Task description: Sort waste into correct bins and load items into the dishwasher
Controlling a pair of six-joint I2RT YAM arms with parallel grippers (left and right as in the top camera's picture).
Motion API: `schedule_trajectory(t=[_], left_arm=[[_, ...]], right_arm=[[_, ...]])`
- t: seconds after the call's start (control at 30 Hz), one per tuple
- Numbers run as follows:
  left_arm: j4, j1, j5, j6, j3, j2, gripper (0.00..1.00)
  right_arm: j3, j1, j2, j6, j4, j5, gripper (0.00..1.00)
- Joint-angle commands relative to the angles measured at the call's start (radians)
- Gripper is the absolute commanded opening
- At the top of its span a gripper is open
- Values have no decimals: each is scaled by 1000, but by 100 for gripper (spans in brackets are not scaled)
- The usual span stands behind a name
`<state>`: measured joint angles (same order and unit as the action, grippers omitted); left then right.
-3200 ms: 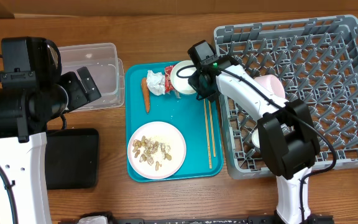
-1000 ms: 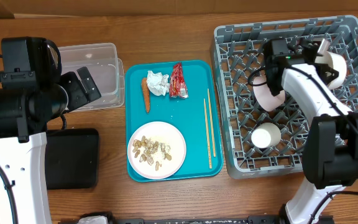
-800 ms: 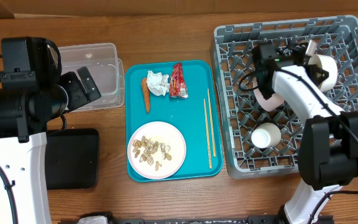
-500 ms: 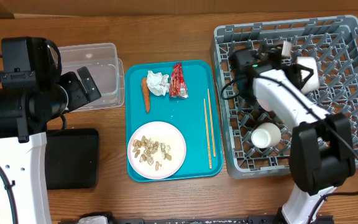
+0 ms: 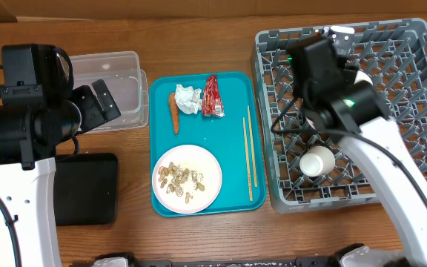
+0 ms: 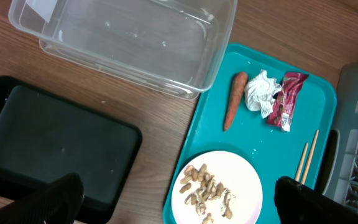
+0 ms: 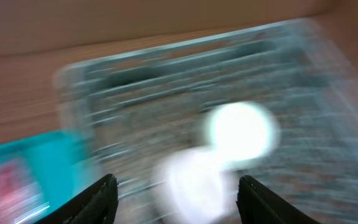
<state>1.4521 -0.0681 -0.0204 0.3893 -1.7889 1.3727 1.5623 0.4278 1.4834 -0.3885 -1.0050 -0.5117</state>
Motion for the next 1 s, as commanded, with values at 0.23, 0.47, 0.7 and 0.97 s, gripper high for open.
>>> schedule_trajectory(t=[0.23, 0.47, 0.7, 0.97], left_arm=[[3, -5, -13, -16, -8, 2, 100], [3, -5, -13, -16, -8, 2, 100], [3, -5, -13, -15, -8, 2, 100], [3, -5, -13, -16, -8, 2, 100]], right_arm=[[8, 11, 124, 3, -12, 637, 44], [8, 107, 309, 130, -151, 617, 37], [7, 184, 473, 131, -194, 520, 37], [-31, 189, 586, 127, -142, 520, 36]])
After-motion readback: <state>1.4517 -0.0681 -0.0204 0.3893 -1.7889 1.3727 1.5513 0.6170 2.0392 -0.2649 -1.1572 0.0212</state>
